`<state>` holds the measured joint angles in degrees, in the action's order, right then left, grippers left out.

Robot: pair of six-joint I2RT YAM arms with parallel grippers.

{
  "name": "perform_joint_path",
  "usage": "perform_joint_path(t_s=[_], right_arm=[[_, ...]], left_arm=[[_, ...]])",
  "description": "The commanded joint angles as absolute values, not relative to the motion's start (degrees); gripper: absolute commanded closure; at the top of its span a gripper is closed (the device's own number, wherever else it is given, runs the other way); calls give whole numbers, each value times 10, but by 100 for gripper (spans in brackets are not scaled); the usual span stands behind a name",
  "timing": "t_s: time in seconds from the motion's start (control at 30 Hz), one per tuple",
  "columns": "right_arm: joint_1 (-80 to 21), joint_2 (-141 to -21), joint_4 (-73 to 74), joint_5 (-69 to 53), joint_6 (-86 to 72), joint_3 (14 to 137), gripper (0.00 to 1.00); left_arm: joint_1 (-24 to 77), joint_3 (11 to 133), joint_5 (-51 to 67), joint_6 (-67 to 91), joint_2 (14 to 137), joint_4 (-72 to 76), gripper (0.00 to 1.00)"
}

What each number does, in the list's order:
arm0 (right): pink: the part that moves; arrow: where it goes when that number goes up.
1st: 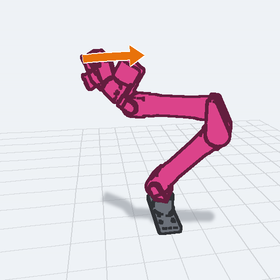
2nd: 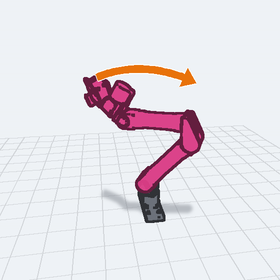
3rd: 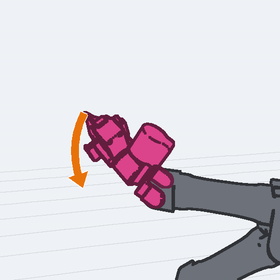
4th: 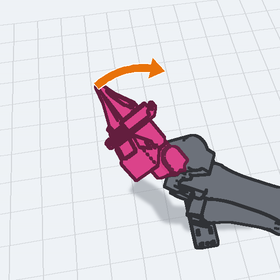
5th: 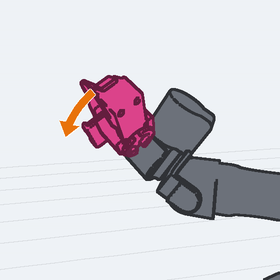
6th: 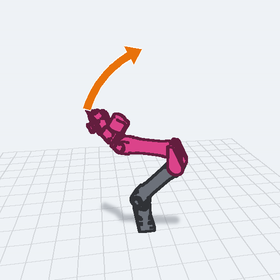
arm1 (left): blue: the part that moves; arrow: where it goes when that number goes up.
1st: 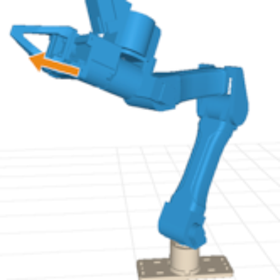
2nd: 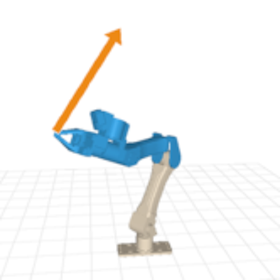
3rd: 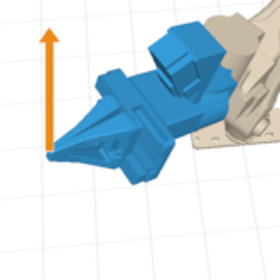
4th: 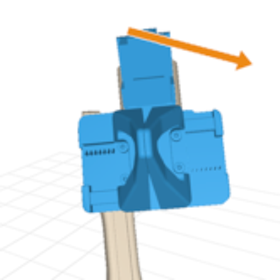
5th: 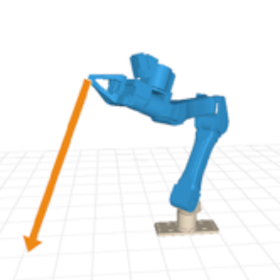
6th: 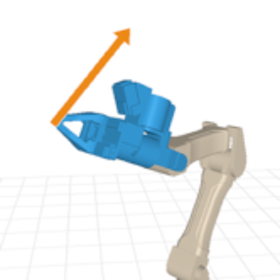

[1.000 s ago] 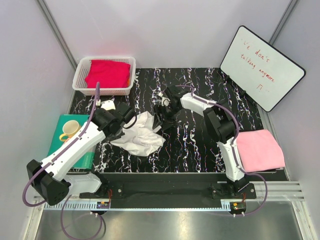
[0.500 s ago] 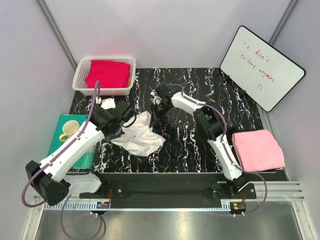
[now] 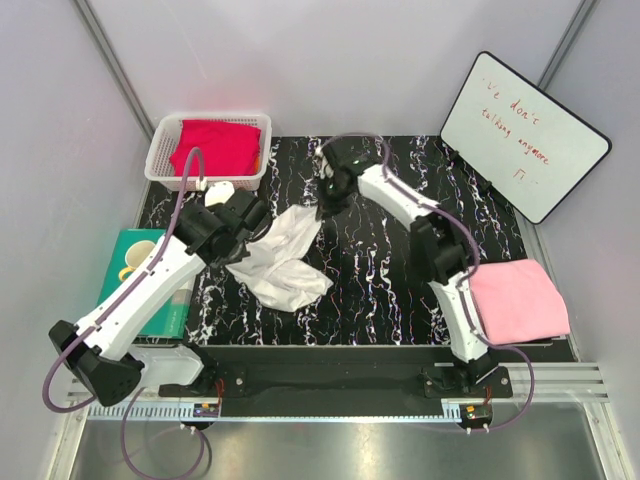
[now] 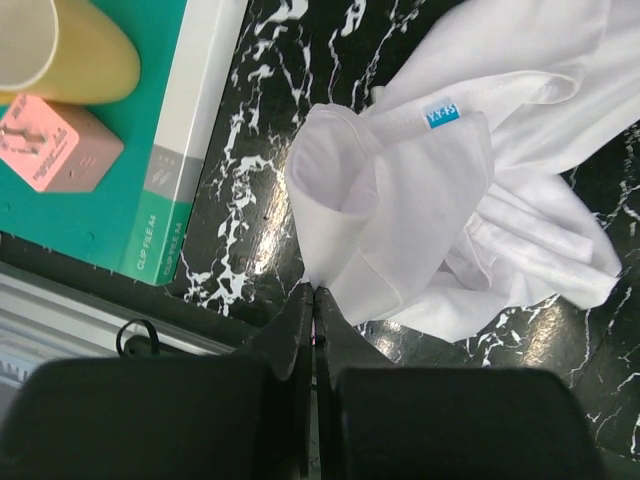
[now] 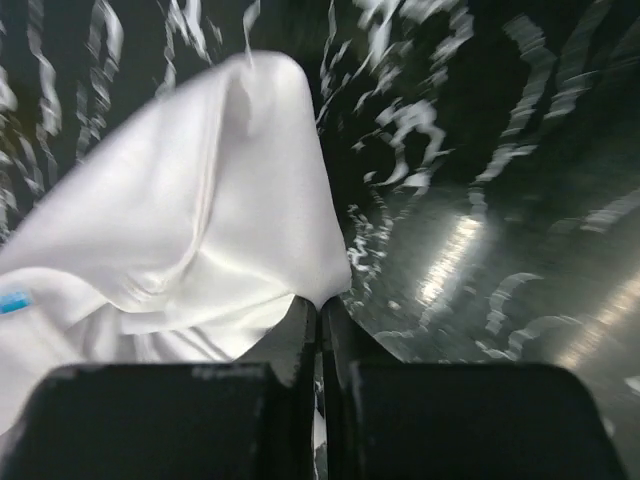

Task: Fold and stack the t-shirts
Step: Flatten out the tshirt

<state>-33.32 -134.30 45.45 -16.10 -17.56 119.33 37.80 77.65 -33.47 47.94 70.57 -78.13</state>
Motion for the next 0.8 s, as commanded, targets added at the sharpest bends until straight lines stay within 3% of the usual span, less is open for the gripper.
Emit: perform_joint_path(t_s=[0.0,0.17,0.33,0.6,0.77], right_arm=[[-274,-1210,449,-71,-155,1262,100],[-243,-1130,459,14,-100,1324,100],[-229,-1050,464,92,-68,1317,100],[-229,-1055,468,115,-54,1284,100],[-229,-1068,470,116,-55,1336,100]], left_arm=[[379,860,-367,419,730,-738,100],[379,937,-374,367,758,-672,100],[378,940,-368,330,771,-608,100],[307,829,-336,367,730,-610,100],[280,820,-357,353,686,-612,100]])
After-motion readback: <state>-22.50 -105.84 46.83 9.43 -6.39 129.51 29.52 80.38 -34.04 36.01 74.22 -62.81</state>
